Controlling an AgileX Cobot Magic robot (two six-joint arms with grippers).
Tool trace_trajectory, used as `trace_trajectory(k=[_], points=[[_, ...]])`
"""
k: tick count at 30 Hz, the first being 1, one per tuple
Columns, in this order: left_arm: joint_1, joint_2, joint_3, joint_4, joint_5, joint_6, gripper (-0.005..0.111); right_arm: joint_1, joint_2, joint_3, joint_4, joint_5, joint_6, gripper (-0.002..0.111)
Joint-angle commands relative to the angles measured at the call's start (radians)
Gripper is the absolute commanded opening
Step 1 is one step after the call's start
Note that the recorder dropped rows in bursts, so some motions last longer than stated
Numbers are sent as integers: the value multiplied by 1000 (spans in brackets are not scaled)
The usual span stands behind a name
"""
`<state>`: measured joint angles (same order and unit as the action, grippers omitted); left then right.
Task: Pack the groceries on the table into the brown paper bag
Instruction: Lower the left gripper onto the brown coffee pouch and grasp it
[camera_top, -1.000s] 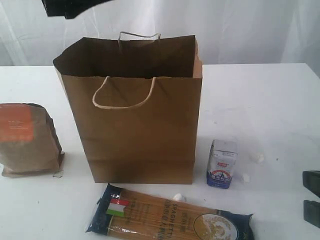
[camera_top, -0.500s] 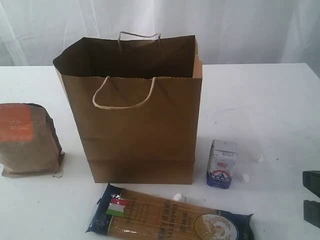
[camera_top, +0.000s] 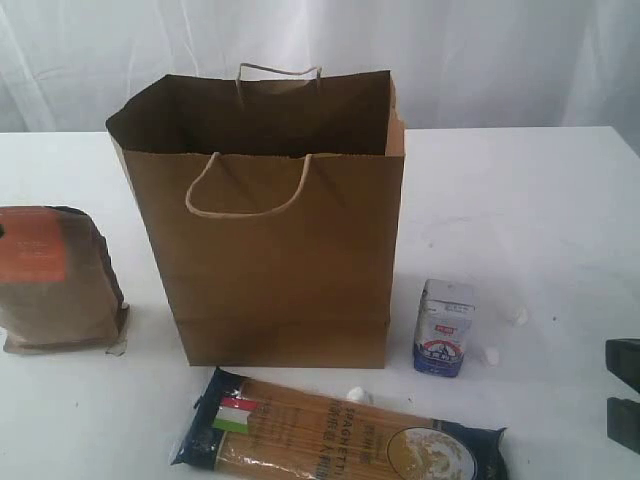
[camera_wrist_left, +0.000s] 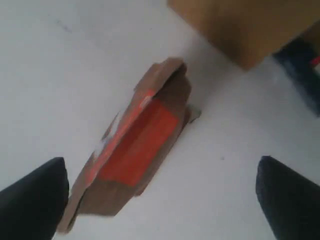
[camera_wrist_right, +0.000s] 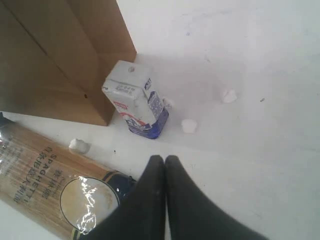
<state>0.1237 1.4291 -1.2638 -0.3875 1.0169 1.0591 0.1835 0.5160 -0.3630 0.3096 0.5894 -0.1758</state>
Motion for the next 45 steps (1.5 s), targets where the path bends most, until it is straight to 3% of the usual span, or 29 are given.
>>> trace_trajectory(k=[1, 5, 9, 21, 28, 37, 45], points=[[67, 98, -35, -212, 148, 136, 105, -4, 2, 3, 0, -10, -5, 0], [74, 139, -50, -131, 154, 288, 105, -4, 2, 3, 0, -6, -5, 0], [74, 165, -50, -92, 123, 332, 105, -4, 2, 3, 0, -2, -5, 0], [74, 176, -50, -104, 95, 317, 105, -4, 2, 3, 0, -2, -5, 0], [74, 233, -50, -264, -65, 336, 105, -4, 2, 3, 0, -2, -5, 0], [74, 325, -50, -266, -27, 353, 105, -4, 2, 3, 0, -2, -5, 0], [74, 358, -50, -257, -75, 309, 105, -4, 2, 3, 0, -2, -5, 0]])
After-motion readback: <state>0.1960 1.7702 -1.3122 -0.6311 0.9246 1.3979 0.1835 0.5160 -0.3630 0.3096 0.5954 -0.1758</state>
